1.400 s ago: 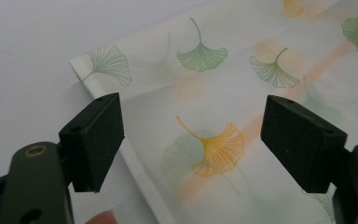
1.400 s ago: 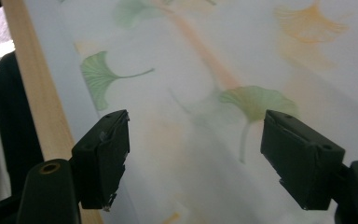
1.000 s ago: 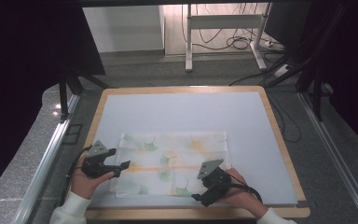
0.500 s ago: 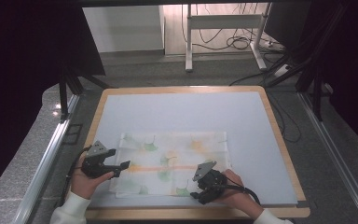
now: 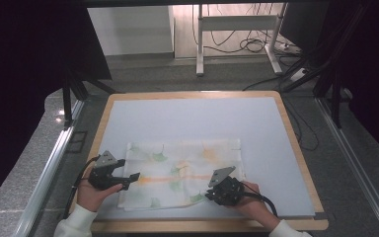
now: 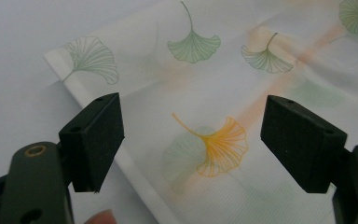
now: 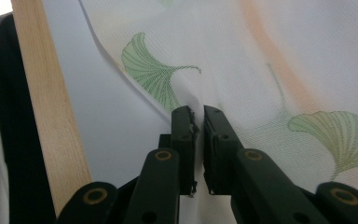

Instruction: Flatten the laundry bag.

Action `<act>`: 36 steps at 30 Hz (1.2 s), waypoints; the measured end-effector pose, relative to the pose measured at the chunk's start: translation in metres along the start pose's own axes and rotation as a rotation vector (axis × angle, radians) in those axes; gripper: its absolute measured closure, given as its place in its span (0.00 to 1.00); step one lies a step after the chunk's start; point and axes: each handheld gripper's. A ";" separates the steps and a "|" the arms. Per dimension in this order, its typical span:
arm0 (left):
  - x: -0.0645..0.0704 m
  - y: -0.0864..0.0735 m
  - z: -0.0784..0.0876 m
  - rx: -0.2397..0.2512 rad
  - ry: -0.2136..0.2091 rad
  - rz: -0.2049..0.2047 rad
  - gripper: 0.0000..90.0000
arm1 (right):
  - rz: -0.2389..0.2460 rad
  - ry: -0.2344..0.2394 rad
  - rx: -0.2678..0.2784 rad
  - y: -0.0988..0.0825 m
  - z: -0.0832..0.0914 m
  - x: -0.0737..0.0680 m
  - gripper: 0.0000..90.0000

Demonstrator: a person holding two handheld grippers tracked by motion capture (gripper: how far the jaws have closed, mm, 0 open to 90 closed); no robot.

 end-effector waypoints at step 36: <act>0.010 -0.005 -0.007 -0.048 -0.037 -0.048 0.23 | -0.057 0.055 0.001 -0.001 0.009 0.007 0.97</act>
Point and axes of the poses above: each handheld gripper's, and its own axes: z roughly backward along the jaws, y roughly out of its top, x roughly to its right, and after that the axes turned 7 degrees about -z, right-handed
